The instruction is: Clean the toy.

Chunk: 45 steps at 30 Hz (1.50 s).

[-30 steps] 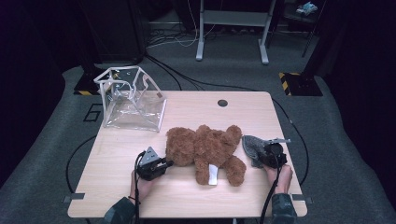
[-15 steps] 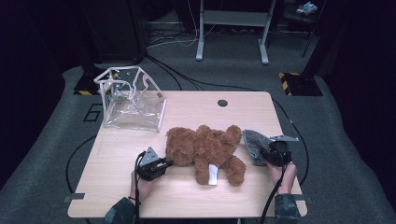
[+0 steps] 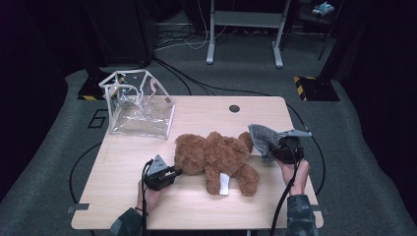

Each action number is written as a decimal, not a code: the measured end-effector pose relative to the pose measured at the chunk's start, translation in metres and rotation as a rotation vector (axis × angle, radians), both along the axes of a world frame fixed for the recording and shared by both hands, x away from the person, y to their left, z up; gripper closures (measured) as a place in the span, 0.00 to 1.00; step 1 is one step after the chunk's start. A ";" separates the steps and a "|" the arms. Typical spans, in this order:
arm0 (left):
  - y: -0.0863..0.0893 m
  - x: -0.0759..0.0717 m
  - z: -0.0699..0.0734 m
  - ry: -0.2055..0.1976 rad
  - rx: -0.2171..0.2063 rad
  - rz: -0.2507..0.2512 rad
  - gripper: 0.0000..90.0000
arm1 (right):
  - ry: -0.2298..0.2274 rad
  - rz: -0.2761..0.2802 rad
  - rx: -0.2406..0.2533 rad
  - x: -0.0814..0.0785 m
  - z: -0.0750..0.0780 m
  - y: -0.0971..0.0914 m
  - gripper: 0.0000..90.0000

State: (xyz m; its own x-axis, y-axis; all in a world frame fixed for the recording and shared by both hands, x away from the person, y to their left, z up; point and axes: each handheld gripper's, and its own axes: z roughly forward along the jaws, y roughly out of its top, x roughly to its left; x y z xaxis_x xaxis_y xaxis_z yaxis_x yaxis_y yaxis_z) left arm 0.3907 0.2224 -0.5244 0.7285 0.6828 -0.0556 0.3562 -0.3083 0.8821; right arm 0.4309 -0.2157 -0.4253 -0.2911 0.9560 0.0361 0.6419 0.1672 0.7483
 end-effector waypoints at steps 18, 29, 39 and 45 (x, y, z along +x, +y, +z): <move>0.000 -0.001 0.000 -0.002 -0.002 -0.002 0.84 | -0.034 0.150 -0.009 0.023 0.043 0.060 0.86; 0.000 -0.001 0.000 -0.007 0.002 -0.006 0.84 | -0.033 0.262 -0.010 0.024 0.053 0.106 0.86; 0.001 -0.001 0.000 -0.020 0.003 -0.004 0.84 | -0.006 0.367 0.011 0.021 0.041 0.153 0.86; 0.001 -0.001 0.000 -0.018 0.002 -0.007 0.84 | 0.007 0.426 0.004 0.024 0.039 0.178 0.85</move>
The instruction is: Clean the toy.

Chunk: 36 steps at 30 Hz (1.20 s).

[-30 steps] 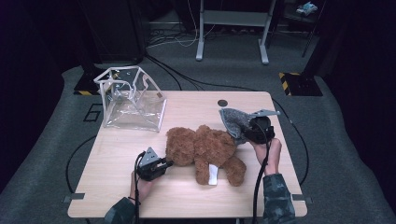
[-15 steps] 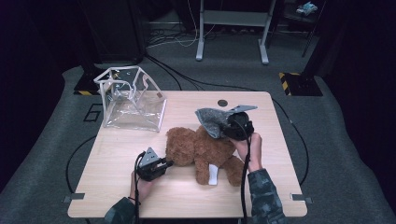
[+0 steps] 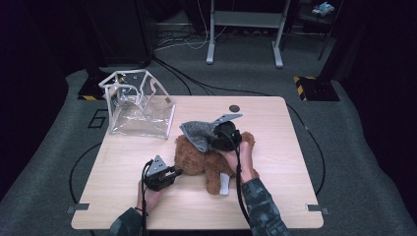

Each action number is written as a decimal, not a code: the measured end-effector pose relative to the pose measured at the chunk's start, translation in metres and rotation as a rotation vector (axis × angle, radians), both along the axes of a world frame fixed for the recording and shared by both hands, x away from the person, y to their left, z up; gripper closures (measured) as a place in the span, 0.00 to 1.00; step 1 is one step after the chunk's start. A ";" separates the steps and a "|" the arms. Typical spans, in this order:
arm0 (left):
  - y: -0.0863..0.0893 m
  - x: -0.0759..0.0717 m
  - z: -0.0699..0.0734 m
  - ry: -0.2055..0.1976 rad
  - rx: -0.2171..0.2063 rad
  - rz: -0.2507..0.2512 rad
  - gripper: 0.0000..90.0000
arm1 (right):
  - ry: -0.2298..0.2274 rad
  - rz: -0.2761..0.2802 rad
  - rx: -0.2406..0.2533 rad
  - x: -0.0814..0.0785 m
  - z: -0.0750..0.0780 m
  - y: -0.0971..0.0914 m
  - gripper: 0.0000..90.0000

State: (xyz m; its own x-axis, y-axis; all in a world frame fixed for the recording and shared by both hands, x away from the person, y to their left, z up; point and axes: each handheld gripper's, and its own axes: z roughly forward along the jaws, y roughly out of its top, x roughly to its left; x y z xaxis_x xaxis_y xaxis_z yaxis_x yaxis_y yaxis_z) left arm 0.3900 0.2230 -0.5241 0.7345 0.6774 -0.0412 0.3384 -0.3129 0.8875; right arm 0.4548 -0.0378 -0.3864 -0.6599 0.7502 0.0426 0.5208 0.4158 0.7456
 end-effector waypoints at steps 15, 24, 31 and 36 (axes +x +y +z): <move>0.001 0.000 0.000 -0.004 -0.010 -0.014 0.85 | 0.018 0.078 0.017 -0.014 -0.011 0.023 0.85; 0.001 -0.001 0.000 -0.007 -0.011 -0.017 0.85 | 0.039 0.117 0.010 -0.039 -0.025 0.027 0.86; 0.001 -0.001 0.000 -0.002 -0.013 -0.016 0.85 | 0.100 0.134 0.038 -0.049 -0.049 0.025 0.86; 0.001 0.000 0.000 -0.007 -0.017 -0.010 0.85 | 0.166 0.133 0.043 -0.054 -0.067 0.025 0.86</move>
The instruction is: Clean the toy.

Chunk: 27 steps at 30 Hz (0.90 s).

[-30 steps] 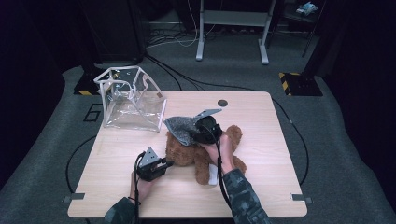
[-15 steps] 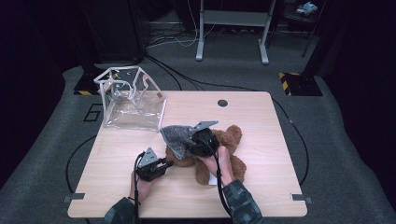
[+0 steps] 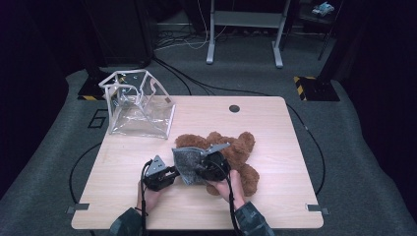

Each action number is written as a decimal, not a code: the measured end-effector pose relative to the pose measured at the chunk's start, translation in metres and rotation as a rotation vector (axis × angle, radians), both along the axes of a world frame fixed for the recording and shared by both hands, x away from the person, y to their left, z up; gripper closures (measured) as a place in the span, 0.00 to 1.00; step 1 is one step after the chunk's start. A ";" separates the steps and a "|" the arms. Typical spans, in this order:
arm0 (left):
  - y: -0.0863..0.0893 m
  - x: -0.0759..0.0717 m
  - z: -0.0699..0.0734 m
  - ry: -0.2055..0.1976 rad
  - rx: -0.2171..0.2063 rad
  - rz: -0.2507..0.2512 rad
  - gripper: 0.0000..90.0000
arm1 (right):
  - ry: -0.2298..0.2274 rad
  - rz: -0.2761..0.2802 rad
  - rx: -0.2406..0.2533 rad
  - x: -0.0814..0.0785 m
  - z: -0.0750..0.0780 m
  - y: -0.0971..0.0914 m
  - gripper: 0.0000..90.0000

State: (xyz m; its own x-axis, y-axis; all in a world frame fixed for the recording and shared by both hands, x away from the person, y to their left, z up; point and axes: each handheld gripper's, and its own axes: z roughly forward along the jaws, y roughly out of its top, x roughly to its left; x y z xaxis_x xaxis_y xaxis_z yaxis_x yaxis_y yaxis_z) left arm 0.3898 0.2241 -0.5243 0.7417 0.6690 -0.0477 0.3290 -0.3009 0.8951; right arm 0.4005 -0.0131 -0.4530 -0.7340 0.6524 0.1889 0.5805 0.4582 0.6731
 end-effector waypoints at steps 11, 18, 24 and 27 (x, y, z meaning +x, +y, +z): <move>0.000 0.000 0.000 0.002 -0.004 0.001 0.85 | 0.080 0.013 -0.039 -0.003 -0.027 0.006 0.87; 0.000 0.000 0.000 -0.005 -0.013 0.007 0.85 | 0.017 0.000 0.009 -0.008 0.003 -0.006 0.87; 0.000 0.000 0.000 0.000 -0.010 0.000 0.85 | -0.119 -0.055 0.036 0.003 0.051 -0.017 0.87; 0.000 -0.001 0.000 0.004 -0.015 0.000 0.85 | -0.150 -0.080 0.036 0.020 0.069 -0.019 0.87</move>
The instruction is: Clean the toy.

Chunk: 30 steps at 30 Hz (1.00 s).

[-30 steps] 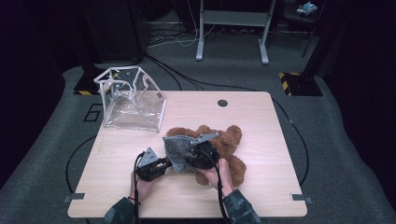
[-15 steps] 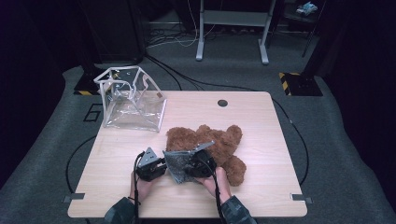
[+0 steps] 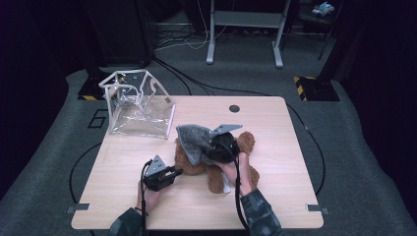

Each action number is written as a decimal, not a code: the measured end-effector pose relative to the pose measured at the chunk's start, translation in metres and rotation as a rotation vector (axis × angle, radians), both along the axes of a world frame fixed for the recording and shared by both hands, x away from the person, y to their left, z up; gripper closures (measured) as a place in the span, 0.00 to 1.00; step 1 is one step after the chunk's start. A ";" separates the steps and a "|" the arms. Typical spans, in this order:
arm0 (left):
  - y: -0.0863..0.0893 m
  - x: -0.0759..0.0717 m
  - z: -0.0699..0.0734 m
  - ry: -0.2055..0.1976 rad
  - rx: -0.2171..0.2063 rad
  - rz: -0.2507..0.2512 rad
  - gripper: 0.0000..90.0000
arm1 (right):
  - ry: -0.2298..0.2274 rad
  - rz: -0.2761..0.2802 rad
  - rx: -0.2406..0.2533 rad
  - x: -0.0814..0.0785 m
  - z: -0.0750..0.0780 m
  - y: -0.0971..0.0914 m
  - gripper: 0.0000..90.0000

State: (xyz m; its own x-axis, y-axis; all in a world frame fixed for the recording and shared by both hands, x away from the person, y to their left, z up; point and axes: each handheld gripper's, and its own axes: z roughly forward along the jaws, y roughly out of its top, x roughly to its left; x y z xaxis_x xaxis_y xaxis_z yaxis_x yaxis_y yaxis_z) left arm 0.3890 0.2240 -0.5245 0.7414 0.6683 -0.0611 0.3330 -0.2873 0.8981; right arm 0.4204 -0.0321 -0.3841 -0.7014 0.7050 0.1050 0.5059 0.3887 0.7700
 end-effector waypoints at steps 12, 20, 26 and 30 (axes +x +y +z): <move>0.000 0.000 0.000 -0.008 0.013 -0.002 0.85 | 0.067 -0.018 -0.014 0.045 -0.020 0.023 0.87; 0.000 0.000 0.000 -0.008 0.013 -0.009 0.85 | 0.046 0.004 0.003 0.031 -0.019 0.017 0.87; 0.001 0.001 0.001 -0.009 0.022 -0.015 0.85 | 0.044 0.020 0.006 0.018 -0.026 0.016 0.87; 0.000 0.001 0.001 -0.010 0.026 -0.007 0.85 | 0.058 0.019 0.014 0.013 -0.031 0.014 0.87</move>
State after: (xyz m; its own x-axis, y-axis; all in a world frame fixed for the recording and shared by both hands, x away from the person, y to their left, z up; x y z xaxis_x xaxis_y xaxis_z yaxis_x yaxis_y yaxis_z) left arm 0.3900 0.2240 -0.5239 0.7469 0.6640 -0.0364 0.3218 -0.3130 0.8936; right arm 0.4331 -0.0180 -0.4149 -0.7069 0.6900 0.1555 0.5427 0.3882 0.7448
